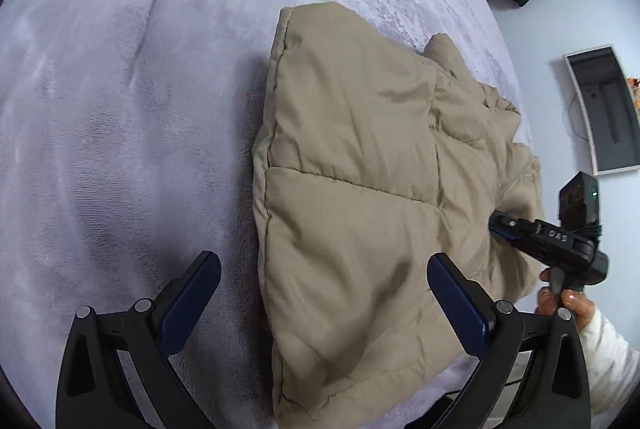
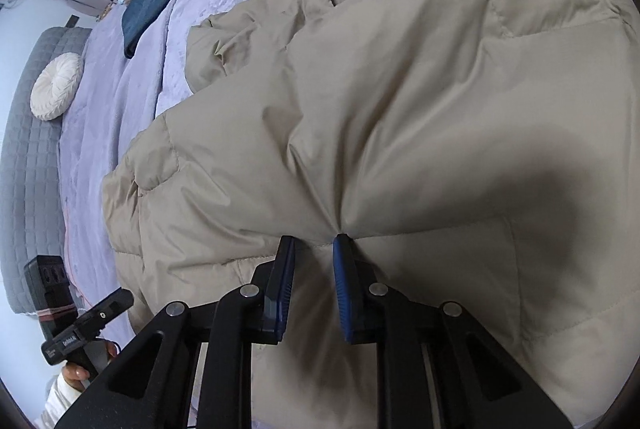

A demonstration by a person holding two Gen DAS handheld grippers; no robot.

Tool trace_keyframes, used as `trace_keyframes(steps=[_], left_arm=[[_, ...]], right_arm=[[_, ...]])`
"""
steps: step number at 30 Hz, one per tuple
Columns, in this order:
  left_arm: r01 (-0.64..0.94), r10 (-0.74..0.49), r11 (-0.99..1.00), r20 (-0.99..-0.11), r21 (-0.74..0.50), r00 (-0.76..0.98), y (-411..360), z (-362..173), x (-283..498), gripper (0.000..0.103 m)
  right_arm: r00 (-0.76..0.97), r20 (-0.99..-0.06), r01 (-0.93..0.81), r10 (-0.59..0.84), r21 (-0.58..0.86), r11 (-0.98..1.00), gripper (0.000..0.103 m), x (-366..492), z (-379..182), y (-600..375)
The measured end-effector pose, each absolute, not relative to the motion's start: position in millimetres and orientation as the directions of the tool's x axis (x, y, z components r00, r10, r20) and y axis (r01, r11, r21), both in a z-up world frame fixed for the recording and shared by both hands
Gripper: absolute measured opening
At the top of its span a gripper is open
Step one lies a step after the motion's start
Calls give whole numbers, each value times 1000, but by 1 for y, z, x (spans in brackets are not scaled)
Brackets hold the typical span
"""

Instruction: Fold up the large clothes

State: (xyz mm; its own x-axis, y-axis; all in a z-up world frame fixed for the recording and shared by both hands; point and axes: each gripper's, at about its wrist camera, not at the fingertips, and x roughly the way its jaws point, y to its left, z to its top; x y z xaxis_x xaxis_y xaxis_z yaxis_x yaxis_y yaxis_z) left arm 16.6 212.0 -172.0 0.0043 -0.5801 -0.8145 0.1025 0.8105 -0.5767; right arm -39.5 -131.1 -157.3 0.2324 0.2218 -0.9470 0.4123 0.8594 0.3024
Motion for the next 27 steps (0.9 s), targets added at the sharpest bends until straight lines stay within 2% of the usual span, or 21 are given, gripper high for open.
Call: trace_keyframes(steps=[5,11,15,18,19,20,21,22,24,27], left_arm=[[87,-665,737,-742,-670,-83,205,-199,29,103],[172,-759,611,-634,-772,-147,171,-186,35,103],[234,-679,666,-706,-708,-202,149,-201,38,103],[224,-662,678,-715,-700,-227,145,-213,37,103],[231,-662,675,-713,-701,-229,143,-211,35,97],[241,-666,666,-708,-706,-234,140,-208,33,84],[253,-666,659,-706,-708,-240,138,-204,31,56],[253,-673,651,-698,-716,-244,136,-200,29,44],[254,-695,633,-681,-731,-230,130,-186,27,34],[250,-715,620,-667,-744,-209,130,-167,22,30]], right_arm=[[232,-947,416,223,304,857,20,-40,-159,-132],[231,-948,415,218,298,859,20,-40,-160,-131],[232,-948,417,217,299,858,20,-40,-160,-131],[231,-949,419,215,297,858,21,-39,-161,-130],[231,-949,418,215,296,859,21,-39,-161,-130],[231,-949,417,215,297,859,22,-39,-161,-130],[232,-948,417,217,298,859,23,-39,-161,-129],[232,-949,417,216,297,859,23,-38,-161,-129],[232,-948,420,217,299,857,23,-39,-161,-129],[230,-947,423,223,304,854,23,-38,-161,-130]])
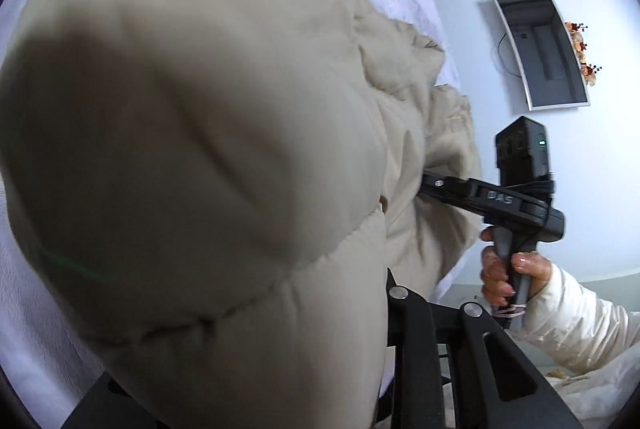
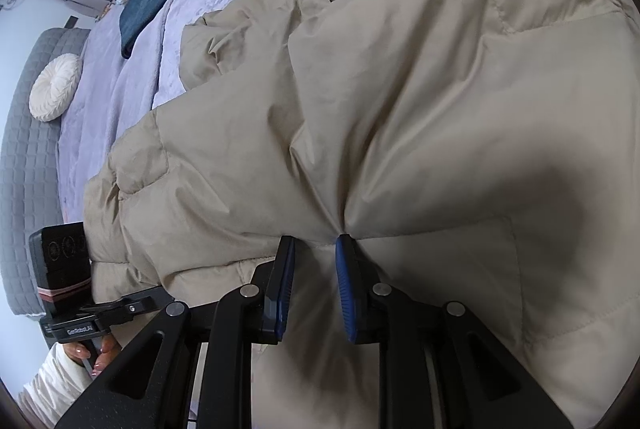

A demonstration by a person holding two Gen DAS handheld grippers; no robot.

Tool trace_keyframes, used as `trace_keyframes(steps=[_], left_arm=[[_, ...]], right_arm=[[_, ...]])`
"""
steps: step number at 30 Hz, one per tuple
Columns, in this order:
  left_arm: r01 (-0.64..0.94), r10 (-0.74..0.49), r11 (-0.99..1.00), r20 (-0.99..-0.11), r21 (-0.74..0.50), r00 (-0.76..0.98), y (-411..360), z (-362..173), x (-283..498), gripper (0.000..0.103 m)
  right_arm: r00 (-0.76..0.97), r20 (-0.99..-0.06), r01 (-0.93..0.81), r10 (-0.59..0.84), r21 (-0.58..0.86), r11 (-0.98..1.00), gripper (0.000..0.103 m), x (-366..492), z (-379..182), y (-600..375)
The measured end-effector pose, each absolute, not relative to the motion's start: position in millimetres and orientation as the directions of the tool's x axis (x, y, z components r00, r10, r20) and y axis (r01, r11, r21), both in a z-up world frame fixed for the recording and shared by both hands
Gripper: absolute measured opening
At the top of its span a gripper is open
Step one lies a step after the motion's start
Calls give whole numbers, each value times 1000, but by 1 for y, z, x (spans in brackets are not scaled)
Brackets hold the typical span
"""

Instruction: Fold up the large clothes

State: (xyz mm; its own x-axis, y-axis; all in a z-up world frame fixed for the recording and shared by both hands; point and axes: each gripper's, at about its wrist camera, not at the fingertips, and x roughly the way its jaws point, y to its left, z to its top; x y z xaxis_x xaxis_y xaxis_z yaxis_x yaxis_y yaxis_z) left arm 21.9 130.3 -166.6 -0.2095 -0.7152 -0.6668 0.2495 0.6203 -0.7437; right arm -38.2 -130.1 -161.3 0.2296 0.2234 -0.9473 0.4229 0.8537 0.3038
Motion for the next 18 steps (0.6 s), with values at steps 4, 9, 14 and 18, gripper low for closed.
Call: trace_keyframes(steps=[4,9,14,18], left_arm=[[251,-722,619,-665,-744,-192,124,-142,15,30],[227,-703,658,-693,-718,-156,104,-106,8,30],[229,-680,691,-724,-686,-117,68,-61,-10,30],[191,-654,727,-750,-660,-102,24,-39,-21,30]], right_arm=[[212,-953,395,216,286,873,24,-36,-150,-129],[291,-951,353,103,207,912,24,-48,-116,-138],[315,-938,386,141,262,884,20,-44,-130,-168],[299,-932,354,203,306,884,18,-31,-153,-174]])
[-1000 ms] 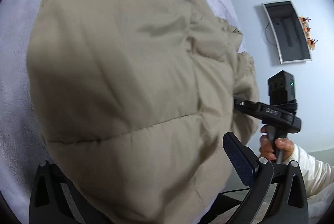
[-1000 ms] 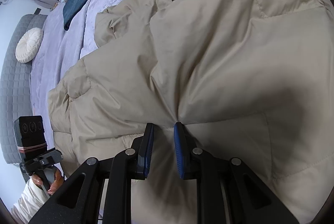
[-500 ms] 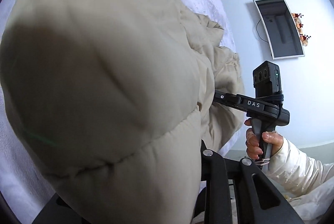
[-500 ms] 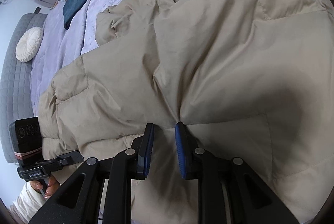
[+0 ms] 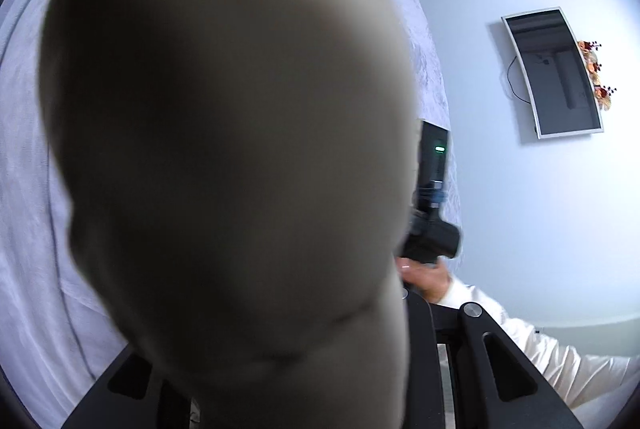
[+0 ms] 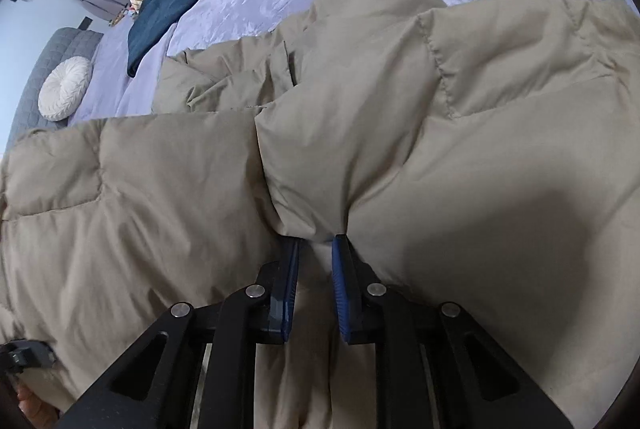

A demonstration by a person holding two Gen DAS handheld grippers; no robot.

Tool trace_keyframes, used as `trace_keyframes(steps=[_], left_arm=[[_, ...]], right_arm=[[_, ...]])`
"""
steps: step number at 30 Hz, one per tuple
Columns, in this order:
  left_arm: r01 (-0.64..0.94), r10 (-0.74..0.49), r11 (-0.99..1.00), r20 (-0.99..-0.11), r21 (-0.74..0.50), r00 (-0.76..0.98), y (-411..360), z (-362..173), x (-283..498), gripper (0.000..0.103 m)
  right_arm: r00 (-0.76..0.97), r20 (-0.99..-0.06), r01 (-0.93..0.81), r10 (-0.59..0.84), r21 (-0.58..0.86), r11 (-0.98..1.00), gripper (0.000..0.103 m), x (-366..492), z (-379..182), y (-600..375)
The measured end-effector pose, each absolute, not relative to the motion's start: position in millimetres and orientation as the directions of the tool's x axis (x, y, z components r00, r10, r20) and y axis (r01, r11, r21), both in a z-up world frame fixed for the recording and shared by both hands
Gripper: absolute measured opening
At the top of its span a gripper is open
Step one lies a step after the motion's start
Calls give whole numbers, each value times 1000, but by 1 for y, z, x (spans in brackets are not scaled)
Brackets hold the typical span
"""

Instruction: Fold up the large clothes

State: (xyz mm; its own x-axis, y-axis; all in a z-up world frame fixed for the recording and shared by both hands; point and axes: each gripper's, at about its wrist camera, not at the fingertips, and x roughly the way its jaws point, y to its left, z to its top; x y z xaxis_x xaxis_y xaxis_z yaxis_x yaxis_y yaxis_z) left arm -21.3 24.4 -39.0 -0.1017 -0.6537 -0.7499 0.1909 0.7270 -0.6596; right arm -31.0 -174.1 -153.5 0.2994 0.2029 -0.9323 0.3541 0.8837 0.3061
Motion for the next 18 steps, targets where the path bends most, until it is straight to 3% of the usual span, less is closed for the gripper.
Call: trace_keyframes(steps=[6,8,10,11,18], left_arm=[[225,-586,773,-803,-594,-108,-50,-18,-29,32],[244,-586,764,-801,-597,-123,-64,-13,-30,41],[264,-597,747,-790,-610,-139,-83,-8,-31,61],[279,-600,735,-785,-618,-155,-93,-7,-32,65],[360,-626,628,-723,-690,-291,-155,-25,-40,70]], right_arm=[[305,-904,356,301,401,844,12,-27,-172,-191],[307,-883,363,354,452,814,10,-29,-172,-200],[313,-866,368,389,488,791,10,-34,-164,-209],[328,-858,366,395,501,785,11,-40,-156,-214],[430,-822,407,373,545,732,14,-108,-114,-263]])
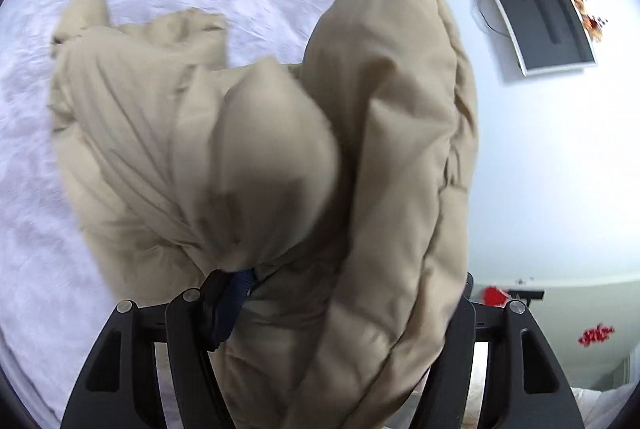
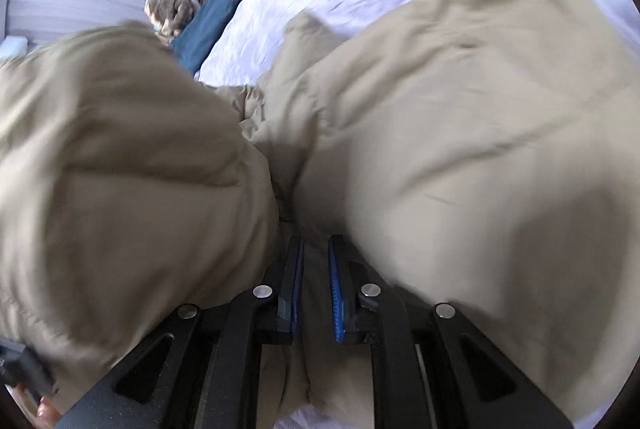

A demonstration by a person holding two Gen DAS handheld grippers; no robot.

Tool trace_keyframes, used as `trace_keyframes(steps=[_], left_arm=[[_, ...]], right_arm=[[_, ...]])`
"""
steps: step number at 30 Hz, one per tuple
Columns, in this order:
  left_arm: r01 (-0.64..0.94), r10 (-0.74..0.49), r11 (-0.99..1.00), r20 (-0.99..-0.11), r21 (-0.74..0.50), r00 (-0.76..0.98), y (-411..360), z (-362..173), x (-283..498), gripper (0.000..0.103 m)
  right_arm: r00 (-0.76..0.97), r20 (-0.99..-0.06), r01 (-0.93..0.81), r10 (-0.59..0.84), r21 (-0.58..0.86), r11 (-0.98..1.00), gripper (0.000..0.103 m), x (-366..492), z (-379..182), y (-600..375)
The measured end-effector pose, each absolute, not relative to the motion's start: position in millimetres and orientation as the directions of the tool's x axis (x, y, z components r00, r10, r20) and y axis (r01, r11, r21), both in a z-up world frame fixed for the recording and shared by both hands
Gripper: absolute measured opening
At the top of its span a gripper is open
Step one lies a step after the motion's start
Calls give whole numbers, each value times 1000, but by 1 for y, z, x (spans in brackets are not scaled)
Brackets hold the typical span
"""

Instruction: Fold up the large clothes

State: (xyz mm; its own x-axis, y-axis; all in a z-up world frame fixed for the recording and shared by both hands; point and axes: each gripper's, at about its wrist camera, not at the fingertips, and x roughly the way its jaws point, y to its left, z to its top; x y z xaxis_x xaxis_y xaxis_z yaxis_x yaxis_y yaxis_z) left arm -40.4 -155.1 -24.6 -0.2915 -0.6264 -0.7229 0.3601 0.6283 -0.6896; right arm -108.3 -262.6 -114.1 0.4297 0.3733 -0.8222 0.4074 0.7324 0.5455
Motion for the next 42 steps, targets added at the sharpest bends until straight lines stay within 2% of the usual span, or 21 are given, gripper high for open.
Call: trace_keyframes(steps=[1,2,8,11,12,13,15,21,24,31,34,36,39,42], left_arm=[[371,-636,605,-708,-705,-308,-161,-29,-41,77],[380,-642,588,-698,-714,-318,-169,-33,-44,79],[424,-629,573,-708,-701,-320,-215,-59,-58,79],[451,-609,596,-740,-664,-286,-199,-57,-62,79],[463,-602,600,-749,-653,-276,-186,-55,-57,79],[474,-594,605,-759,-640,-266,-174,-53,-53,82],[494,-581,611,-774,-619,-251,-166,-51,-61,83],[514,-561,624,-796,-588,-229,-152,-43,-66,83],[522,-552,630,-804,-576,-221,-181,-54,-61,83],[590,-531,633,-836,-501,-140,-172,-33,-63,83],[627,-570,612,-818,-482,-71,-155,-11,-63,83],[644,-572,636,-820,-425,24,-138,1,-59,83],[626,-560,686,-818,-371,129,-112,4,-46,83],[555,-496,771,-842,-313,213,-85,-13,-25,83]], right_arm=[[442,-819,426,365,550,718,14,-121,-112,-270],[451,-816,439,362,556,706,14,-131,-110,-275],[476,-821,520,317,553,651,14,-187,-104,-293],[481,-827,545,289,541,640,17,-206,-94,-294],[484,-829,549,279,536,641,30,-214,-88,-293],[489,-829,544,271,533,648,55,-219,-81,-290],[517,-818,504,251,528,684,78,-232,-59,-278],[516,-791,294,328,524,800,82,-238,-19,-223],[478,-806,256,348,507,823,82,-227,-23,-200],[434,-859,371,273,446,814,82,-217,-47,-200],[425,-873,408,237,419,811,82,-218,-50,-210],[425,-878,422,223,409,809,82,-219,-51,-225],[420,-886,462,196,394,794,82,-222,-52,-238],[421,-884,499,203,412,762,82,-228,-55,-249]])
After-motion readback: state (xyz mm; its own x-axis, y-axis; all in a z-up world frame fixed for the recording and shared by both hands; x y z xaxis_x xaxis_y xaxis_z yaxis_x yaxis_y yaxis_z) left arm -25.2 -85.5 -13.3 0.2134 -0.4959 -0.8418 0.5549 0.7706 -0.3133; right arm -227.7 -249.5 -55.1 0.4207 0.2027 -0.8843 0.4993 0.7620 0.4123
